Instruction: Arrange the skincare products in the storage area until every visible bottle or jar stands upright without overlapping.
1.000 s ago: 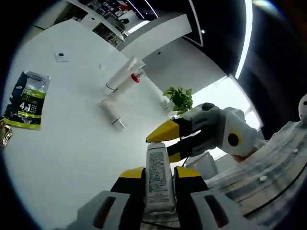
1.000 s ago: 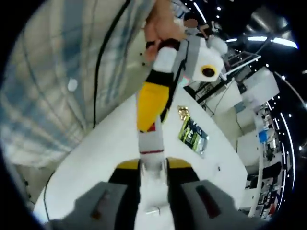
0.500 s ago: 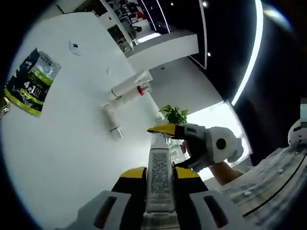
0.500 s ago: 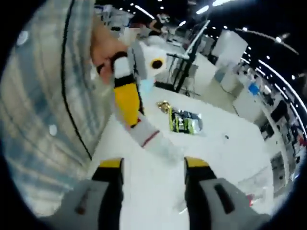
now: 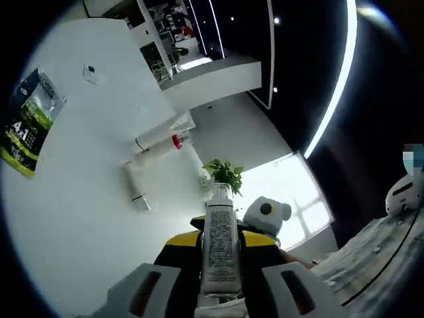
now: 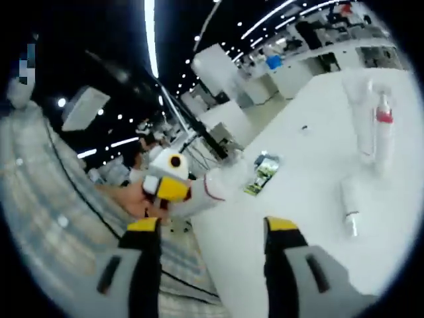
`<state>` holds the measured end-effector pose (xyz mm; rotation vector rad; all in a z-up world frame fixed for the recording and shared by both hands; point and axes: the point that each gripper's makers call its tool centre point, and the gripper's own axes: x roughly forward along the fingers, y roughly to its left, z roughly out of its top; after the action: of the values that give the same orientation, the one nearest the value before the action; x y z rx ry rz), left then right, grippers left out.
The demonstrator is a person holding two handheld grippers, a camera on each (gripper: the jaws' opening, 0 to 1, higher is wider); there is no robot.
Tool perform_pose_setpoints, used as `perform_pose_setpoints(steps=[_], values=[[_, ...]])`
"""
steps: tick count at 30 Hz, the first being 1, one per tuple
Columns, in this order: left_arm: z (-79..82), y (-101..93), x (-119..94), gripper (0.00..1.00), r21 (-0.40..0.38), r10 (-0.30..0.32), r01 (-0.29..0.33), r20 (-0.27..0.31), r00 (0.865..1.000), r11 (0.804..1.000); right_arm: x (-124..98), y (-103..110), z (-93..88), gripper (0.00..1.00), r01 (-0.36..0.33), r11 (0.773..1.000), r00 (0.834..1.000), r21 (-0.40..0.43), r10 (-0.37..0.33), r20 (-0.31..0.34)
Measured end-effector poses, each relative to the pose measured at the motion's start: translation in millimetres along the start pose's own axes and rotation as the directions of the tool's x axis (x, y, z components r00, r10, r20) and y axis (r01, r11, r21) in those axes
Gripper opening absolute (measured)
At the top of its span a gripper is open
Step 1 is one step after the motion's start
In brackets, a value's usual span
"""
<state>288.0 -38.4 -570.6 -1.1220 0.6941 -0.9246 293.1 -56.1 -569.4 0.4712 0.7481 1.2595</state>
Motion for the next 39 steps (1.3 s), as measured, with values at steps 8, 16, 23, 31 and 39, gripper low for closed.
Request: perform_pose_setpoints(steps=[8,16,23,31,39], values=[[0.1,-5.3,9,0.21,0.011,-0.028,0.028,-0.003,1.000,1.000,6,5,16.5,0.48,-0.038,0.992,0.994,0.120,0.026,0.105],[-0.8,0.2,14,0.21,0.067,0.019,-0.017,-0.026,0.999,0.998,14,-4,20.4,0.34,-0.059,0.964,0.988,0.261,0.018,0.155],[-14.8,1.5,17,0.22,0.188,0.080,-0.061,-0.094,0.992,0.980,12,-12,15.7,0.23,-0.071,0.921,0.982,0.383,-0.002,0.187],[-28.8,15.8,16,0.23,0.268,0.178,-0.135,-0.143,0.974,0.954,11,-13,2.3,0.21,-0.015,0.935,0.992,0.356,-0.030,0.121],[-31.0,28.2,16,0.25,0.358,0.263,-0.190,-0.168,0.950,0.914,11,-18,-2.0,0.20,0.073,0.966,0.994,0.248,-0.091,0.063]])
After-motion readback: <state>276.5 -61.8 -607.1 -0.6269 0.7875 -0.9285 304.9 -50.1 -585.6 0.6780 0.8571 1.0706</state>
